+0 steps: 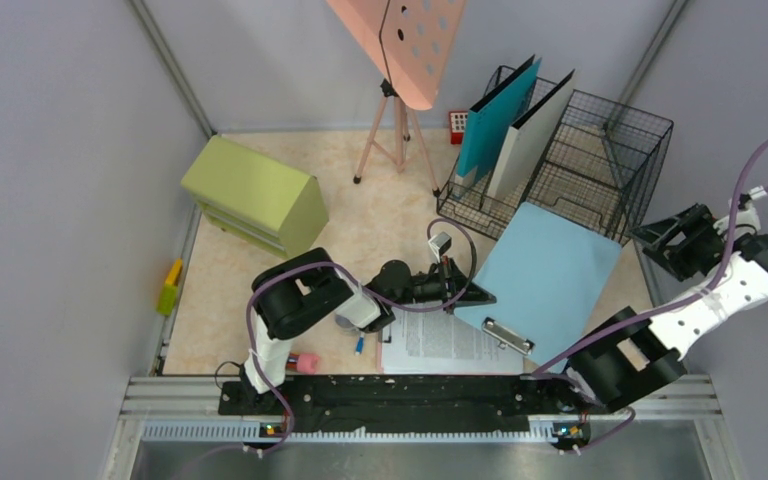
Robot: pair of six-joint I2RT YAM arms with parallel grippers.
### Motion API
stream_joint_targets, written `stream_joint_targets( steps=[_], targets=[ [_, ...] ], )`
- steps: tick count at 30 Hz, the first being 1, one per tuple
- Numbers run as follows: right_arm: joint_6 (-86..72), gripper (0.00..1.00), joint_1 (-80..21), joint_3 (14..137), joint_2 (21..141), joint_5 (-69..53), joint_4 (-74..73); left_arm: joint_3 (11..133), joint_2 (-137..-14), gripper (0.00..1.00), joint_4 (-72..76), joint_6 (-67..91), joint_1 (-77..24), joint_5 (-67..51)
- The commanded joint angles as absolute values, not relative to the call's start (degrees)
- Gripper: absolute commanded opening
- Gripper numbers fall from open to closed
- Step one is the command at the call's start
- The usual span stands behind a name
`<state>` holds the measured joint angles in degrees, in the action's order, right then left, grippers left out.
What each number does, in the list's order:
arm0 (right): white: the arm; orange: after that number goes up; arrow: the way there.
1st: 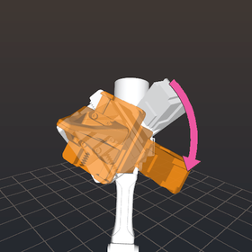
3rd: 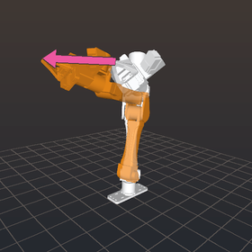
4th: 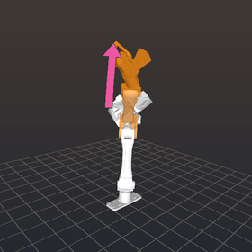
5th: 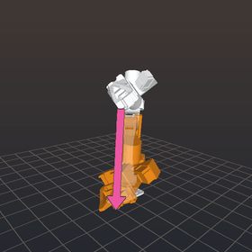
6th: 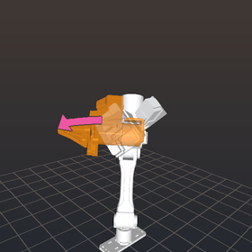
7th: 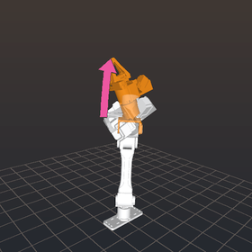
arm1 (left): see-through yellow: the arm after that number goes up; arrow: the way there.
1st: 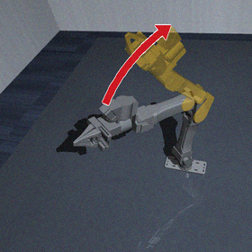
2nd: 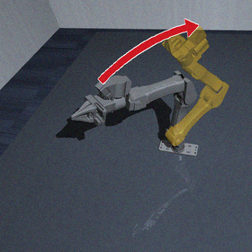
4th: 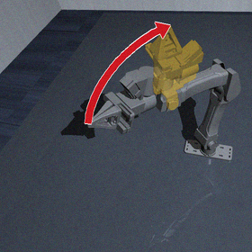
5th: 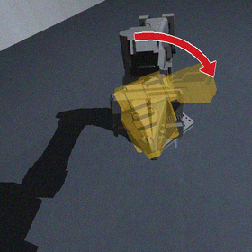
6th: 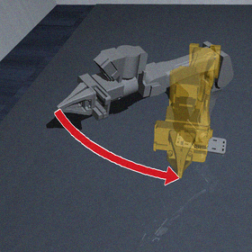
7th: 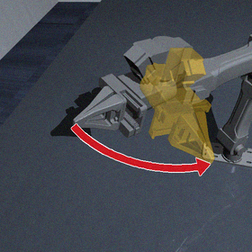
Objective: Organize the desk
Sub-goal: Place the folder in the storage box.
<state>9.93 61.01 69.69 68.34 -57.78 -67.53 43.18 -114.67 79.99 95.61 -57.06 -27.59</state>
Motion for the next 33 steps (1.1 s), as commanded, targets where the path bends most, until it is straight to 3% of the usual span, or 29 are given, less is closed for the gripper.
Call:
stream_joint_targets(
  steps=[1,10,14,26,33],
  targets=[
    [18.62,0.64,61.29,76.42,74.46,-57.89,-70.53,43.92,-113.05,0.00,84.35,92.06,-54.27,-15.14],
    [48.81,0.55,61.17,74.21,85.51,-61.62,-85.90,44.92,-114.92,0.00,84.45,89.38,-54.29,-15.89],
    [55.24,0.54,59.56,70.69,86.90,-61.42,-86.01,44.76,-114.87,0.00,85.09,88.45,-54.16,-15.78],
    [51.83,0.58,55.54,65.06,85.01,-58.99,-78.52,45.79,-115.22,0.00,84.99,87.10,-54.14,-16.97],
    [52.18,0.38,53.46,65.59,87.13,-62.79,-79.39,46.83,-116.54,0.00,84.49,86.56,-54.23,-18.30]
  ],
)
